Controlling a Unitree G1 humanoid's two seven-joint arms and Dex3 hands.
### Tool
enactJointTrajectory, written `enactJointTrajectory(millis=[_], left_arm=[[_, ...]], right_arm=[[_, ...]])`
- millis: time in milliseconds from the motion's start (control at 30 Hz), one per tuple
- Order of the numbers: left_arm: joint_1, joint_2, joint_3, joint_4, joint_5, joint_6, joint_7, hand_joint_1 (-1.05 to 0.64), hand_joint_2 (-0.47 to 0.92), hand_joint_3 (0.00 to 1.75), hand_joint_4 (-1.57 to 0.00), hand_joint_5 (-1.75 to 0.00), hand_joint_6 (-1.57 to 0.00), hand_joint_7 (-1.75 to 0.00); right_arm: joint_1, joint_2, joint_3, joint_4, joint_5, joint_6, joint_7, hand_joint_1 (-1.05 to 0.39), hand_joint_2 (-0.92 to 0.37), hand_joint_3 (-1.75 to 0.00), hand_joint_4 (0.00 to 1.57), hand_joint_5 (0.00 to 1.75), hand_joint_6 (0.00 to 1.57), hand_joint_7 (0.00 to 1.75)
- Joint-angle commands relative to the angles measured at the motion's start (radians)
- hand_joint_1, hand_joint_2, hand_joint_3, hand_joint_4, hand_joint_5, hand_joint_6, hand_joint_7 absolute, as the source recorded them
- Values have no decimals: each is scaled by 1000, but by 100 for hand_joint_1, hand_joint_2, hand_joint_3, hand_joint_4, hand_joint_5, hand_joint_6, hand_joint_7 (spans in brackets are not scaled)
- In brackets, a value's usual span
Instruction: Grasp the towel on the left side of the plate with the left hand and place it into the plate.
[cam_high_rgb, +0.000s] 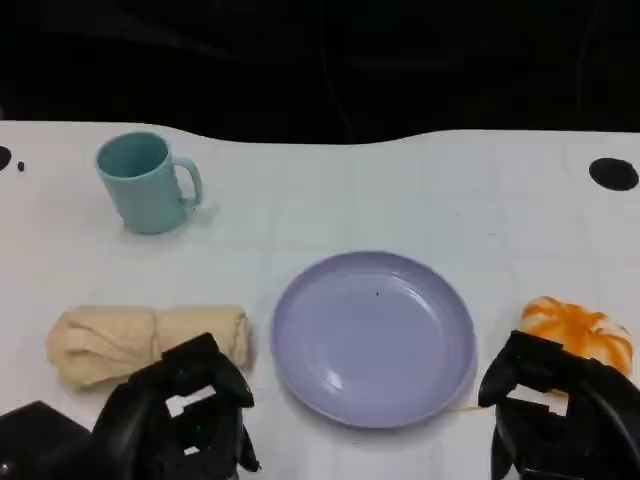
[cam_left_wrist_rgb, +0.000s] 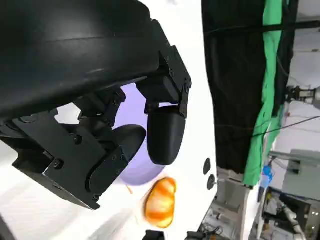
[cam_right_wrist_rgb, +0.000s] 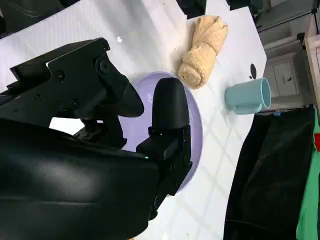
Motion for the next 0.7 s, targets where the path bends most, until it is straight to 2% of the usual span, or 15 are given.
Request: enactJointTrajectory(millis=[33,100,200,267,300,367,433,533,700], left_arm=[[-9,23,5,41,104,-134,18,-9,53,112,-63,-149,-58,-115],[-13,21,16,59,132,-172,29,-10,59,95,-58,-134,-53,-98],[-20,21,31,86,151,-212,37,-10,70,67,-51,-107,-52,-61],[-35,34,41,130,192,-287,42,-11,74,56,-47,-99,-51,-48],[-44,41,45,153,214,-320,46,-16,81,39,-44,-88,-51,-34],[-64,55,53,191,262,-368,62,-23,89,18,-41,-77,-53,-19],[-79,74,58,215,331,-400,89,-30,91,8,-40,-67,-54,-12],[-103,118,58,233,450,-430,125,-37,91,2,-37,-54,-51,-4],[-138,176,52,248,615,-457,177,-32,89,0,-27,-50,-43,0]], right_arm=[[2,-6,3,-17,-2,-6,-5,-5,-65,-121,73,175,51,170],[3,-5,6,-21,-4,-5,-7,-5,-64,-120,73,175,51,170],[4,-4,9,-24,-6,-2,-11,-6,-64,-121,73,175,51,170],[2,-2,12,-23,-5,-2,-14,-6,-64,-121,73,175,51,170],[1,-1,14,-20,-6,-2,-15,-6,-64,-121,73,175,51,170],[-4,0,19,-15,-11,-4,-19,-7,-64,-121,73,175,51,170],[-8,2,24,-10,-14,-7,-23,-7,-64,-121,72,175,51,171],[-12,6,27,-5,-15,-10,-26,-6,-64,-122,73,175,51,171],[-17,3,24,1,-22,-17,-21,-5,-65,-122,73,175,51,172]])
